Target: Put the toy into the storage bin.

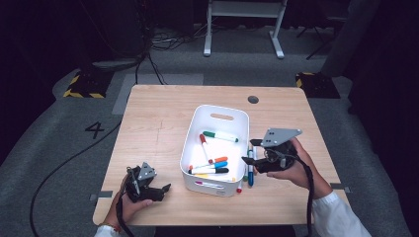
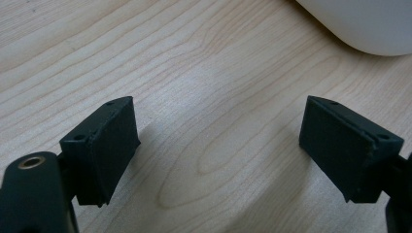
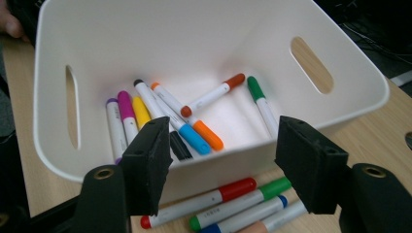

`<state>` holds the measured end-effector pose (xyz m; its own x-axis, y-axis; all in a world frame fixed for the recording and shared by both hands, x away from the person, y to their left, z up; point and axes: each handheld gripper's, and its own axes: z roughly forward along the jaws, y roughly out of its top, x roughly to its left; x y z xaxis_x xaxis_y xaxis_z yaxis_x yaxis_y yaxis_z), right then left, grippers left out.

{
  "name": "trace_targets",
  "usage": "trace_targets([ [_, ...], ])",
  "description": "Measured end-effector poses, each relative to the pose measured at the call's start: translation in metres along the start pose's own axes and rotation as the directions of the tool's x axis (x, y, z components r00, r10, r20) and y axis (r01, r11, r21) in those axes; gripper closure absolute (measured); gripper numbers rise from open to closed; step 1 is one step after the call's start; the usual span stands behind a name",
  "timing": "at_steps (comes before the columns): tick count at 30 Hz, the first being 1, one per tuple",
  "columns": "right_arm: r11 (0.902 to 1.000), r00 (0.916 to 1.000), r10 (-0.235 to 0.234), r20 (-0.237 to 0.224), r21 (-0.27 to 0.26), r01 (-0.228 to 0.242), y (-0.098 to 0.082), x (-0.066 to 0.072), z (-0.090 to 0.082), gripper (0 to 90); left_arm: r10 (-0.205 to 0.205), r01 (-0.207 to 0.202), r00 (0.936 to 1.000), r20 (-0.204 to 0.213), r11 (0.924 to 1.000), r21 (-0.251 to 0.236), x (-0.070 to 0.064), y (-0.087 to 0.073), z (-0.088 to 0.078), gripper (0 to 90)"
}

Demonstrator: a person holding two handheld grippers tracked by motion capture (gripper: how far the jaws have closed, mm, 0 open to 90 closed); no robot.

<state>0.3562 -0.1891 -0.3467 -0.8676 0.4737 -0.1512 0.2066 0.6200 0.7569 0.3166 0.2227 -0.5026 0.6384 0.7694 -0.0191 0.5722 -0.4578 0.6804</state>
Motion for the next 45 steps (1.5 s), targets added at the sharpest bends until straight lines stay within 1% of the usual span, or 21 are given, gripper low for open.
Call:
trace_targets([
  [1, 0.9997, 0.9997, 0.021, 0.010, -0.010, -0.021, -0.007, -0.002, -0.003, 36.9, 0.000, 0.000, 1.0000, 0.000, 1.0000, 0.000, 0.000, 0.000, 0.000, 14.2],
  [3, 0.9983, 0.9984, 0.055, 0.009, -0.021, -0.055, -0.019, -0.006, -0.007, 36.5, 0.000, 0.000, 1.0000, 0.000, 1.0000, 0.000, 0.000, 0.000, 0.000, 14.2],
  [5, 0.9948, 0.9951, 0.096, 0.021, -0.035, -0.096, -0.034, -0.009, -0.008, 36.4, 0.000, 0.000, 1.0000, 0.000, 1.0000, 0.000, 0.000, 0.000, 0.000, 14.2],
  [8, 0.9900, 0.9902, 0.137, 0.024, -0.035, -0.137, -0.052, -0.015, -0.006, 35.6, 0.000, 0.000, 1.0000, 0.000, 1.0000, 0.000, 0.000, 0.000, 0.000, 14.2],
  [9, 0.9862, 0.9862, 0.163, 0.028, -0.032, -0.163, -0.059, -0.016, -0.002, 35.4, 0.000, 0.000, 1.0000, 0.000, 1.0000, 0.000, 0.000, 0.000, 0.000, 14.2],
  [10, 0.9842, 0.9840, 0.176, 0.031, -0.030, -0.175, -0.064, -0.017, 0.000, 35.3, -0.001, 0.001, 1.0000, 0.000, 1.0000, 0.000, 0.000, 0.000, 0.000, 14.2],
  [12, 0.9813, 0.9803, 0.192, 0.047, -0.022, -0.191, -0.073, -0.017, 0.007, 35.3, 0.000, 0.000, 1.0000, 0.000, 1.0000, 0.000, 0.000, 0.000, 0.000, 14.2],
  [14, 0.9797, 0.9785, 0.200, 0.050, -0.004, -0.200, -0.081, -0.016, 0.015, 35.6, 0.000, 0.000, 1.0000, 0.000, 1.0000, 0.000, 0.000, 0.000, 0.000, 14.2],
  [18, 0.9796, 0.9763, 0.193, 0.097, 0.036, -0.198, -0.095, -0.016, 0.035, 37.0, 0.003, -0.003, 1.0000, -0.002, 1.0000, 0.001, 0.000, 0.000, 0.000, 14.2],
  [19, 0.9791, 0.9753, 0.190, 0.112, 0.051, -0.197, -0.097, -0.017, 0.040, 37.5, 0.001, -0.001, 1.0000, -0.003, 1.0000, 0.002, 0.000, 0.000, 0.000, 14.2],
  [21, 0.9733, 0.9710, 0.211, 0.112, 0.069, -0.219, -0.103, -0.020, 0.050, 37.7, -0.005, 0.005, 1.0000, -0.003, 1.0000, 0.001, 0.000, 0.000, 0.000, 14.2],
  [23, 0.9691, 0.9668, 0.222, 0.126, 0.080, -0.233, -0.107, -0.023, 0.056, 38.1, -0.005, 0.005, 1.0000, -0.003, 1.0000, 0.001, 0.000, 0.000, 0.000, 14.2],
  [26, 0.9633, 0.9616, 0.242, 0.130, 0.087, -0.254, -0.111, -0.027, 0.064, 38.4, -0.005, 0.005, 1.0000, -0.003, 1.0000, 0.000, 0.000, 0.000, 0.000, 14.2],
  [31, 0.9559, 0.9541, 0.272, 0.125, 0.079, -0.283, -0.114, -0.030, 0.069, 38.7, -0.006, 0.006, 1.0000, -0.003, 1.0000, 0.001, 0.000, 0.000, 0.000, 14.2],
  [34, 0.9513, 0.9489, 0.282, 0.141, 0.087, -0.296, -0.115, -0.030, 0.073, 39.4, -0.005, 0.005, 1.0000, -0.003, 1.0000, 0.000, 0.000, 0.000, 0.000, 14.2],
  [36, 0.9492, 0.9480, 0.282, 0.148, 0.101, -0.298, -0.117, -0.030, 0.076, 39.9, -0.004, 0.004, 1.0000, 0.001, 1.0000, 0.000, 0.000, 0.000, 0.000, 14.2],
  [38, 0.9468, 0.9446, 0.284, 0.164, 0.107, -0.304, -0.119, -0.032, 0.077, 41.0, -0.004, 0.004, 1.0000, 0.002, 1.0000, 0.001, 0.000, 0.000, 0.000, 14.2],
  [40, 0.9403, 0.9374, 0.306, 0.167, 0.102, -0.325, -0.122, -0.034, 0.077, 42.4, -0.004, 0.004, 1.0000, 0.002, 1.0000, 0.001, 0.000, 0.000, 0.000, 14.2],
  [41, 0.9390, 0.9351, 0.306, 0.179, 0.105, -0.327, -0.124, -0.036, 0.077, 43.6, -0.004, 0.004, 1.0000, 0.002, 1.0000, 0.001, 0.000, 0.000, 0.000, 14.2],
  [42, 0.9357, 0.9303, 0.313, 0.191, 0.106, -0.337, -0.127, -0.038, 0.076, 45.9, -0.004, 0.004, 1.0000, 0.002, 1.0000, 0.001, 0.000, 0.000, 0.000, 14.2],
  [45, 0.9290, 0.9222, 0.327, 0.207, 0.109, -0.354, -0.132, -0.043, 0.073, 51.8, -0.003, 0.003, 1.0000, 0.001, 1.0000, 0.000, 0.000, 0.000, 0.000, 14.2],
])
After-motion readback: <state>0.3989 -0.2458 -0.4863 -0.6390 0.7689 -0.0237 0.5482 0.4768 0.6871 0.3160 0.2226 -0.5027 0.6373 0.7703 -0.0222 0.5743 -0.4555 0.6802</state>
